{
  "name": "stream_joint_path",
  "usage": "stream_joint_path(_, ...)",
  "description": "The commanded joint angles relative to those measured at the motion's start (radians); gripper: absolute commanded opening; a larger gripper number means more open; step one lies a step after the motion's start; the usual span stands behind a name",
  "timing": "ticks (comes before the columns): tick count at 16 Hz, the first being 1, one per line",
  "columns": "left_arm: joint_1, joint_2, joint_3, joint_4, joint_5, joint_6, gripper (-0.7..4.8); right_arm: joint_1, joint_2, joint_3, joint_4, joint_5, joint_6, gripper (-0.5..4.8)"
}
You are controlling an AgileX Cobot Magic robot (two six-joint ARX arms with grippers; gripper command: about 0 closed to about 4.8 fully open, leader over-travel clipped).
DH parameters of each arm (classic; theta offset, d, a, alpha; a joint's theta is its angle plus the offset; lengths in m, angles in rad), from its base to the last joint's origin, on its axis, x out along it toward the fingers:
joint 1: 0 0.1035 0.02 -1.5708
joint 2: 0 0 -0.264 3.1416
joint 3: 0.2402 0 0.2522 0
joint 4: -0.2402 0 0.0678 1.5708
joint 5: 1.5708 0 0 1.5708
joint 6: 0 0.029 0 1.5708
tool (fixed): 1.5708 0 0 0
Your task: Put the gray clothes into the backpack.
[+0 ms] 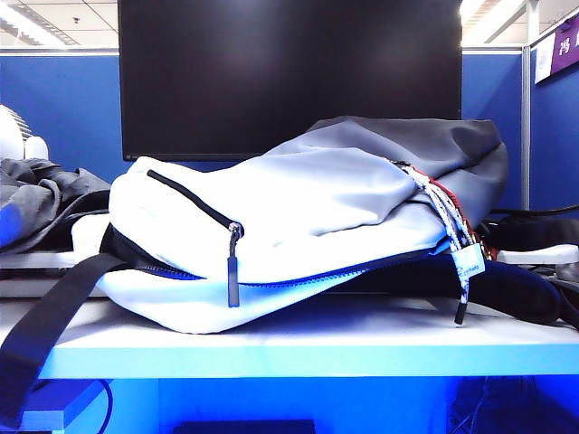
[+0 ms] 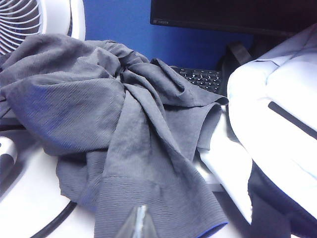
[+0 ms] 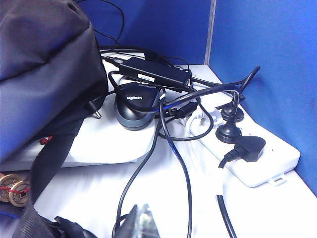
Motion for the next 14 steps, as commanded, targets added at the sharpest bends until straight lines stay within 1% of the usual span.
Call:
stream_joint_path(1, 0.0, -0.002, 0.0, 0.011, 0.0, 0.004, -0.05, 0.001, -0.002, -0.002, 0.011, -0.003, 0.004, -0.06)
stream_joint_path(3, 0.0, -0.002, 0.0, 0.012, 0.0, 0.003, -0.05, 0.001, -0.002, -0.002, 0.013, -0.027, 0.006, -0.06)
stream_joint_path(4, 0.0, -0.002, 0.0, 0.017, 0.011, -0.014, -0.05, 0.001, -0.002, -0.002, 0.04, -0.056, 0.088, -0.06)
stream_joint_path(5, -0.001, -0.002, 0.0, 0.039, 0.058, -0.078, -0.05, 0.001, -0.002, -0.002, 0.127, -0.134, 0.266, -0.06)
stream_joint_path(6, -0.001, -0.002, 0.0, 0.059, 0.11, -0.146, -0.05, 0.002, -0.002, -0.002, 0.253, -0.221, 0.456, -0.06)
stream_joint_path(7, -0.001, -0.002, 0.0, 0.072, 0.155, -0.209, -0.05, 0.004, -0.001, -0.002, 0.387, -0.294, 0.595, -0.06)
stream_joint_path(8, -0.001, -0.002, 0.0, 0.077, 0.191, -0.264, -0.05, 0.019, 0.006, 0.003, 0.515, -0.318, 0.69, -0.04)
stream_joint_path(9, -0.001, -0.002, 0.0, 0.077, 0.217, -0.298, -0.05, 0.042, 0.017, 0.02, 0.591, -0.317, 0.729, 0.01)
stream_joint_path(10, -0.001, -0.002, 0.0, 0.077, 0.23, -0.322, -0.05, 0.083, 0.044, 0.067, 0.627, -0.303, 0.732, 0.03)
stream_joint_path(11, -0.001, -0.002, 0.0, 0.078, 0.228, -0.322, -0.05, 0.123, 0.087, 0.125, 0.628, -0.293, 0.727, 0.03)
stream_joint_path(12, -0.001, -0.002, 0.0, 0.08, 0.224, -0.316, -0.05, 0.208, 0.231, 0.244, 0.628, -0.305, 0.613, 0.06)
stream_joint_path(14, -0.001, -0.002, 0.0, 0.08, 0.221, -0.311, -0.05, 0.328, 0.5, 0.372, 0.628, -0.402, 0.436, 0.13)
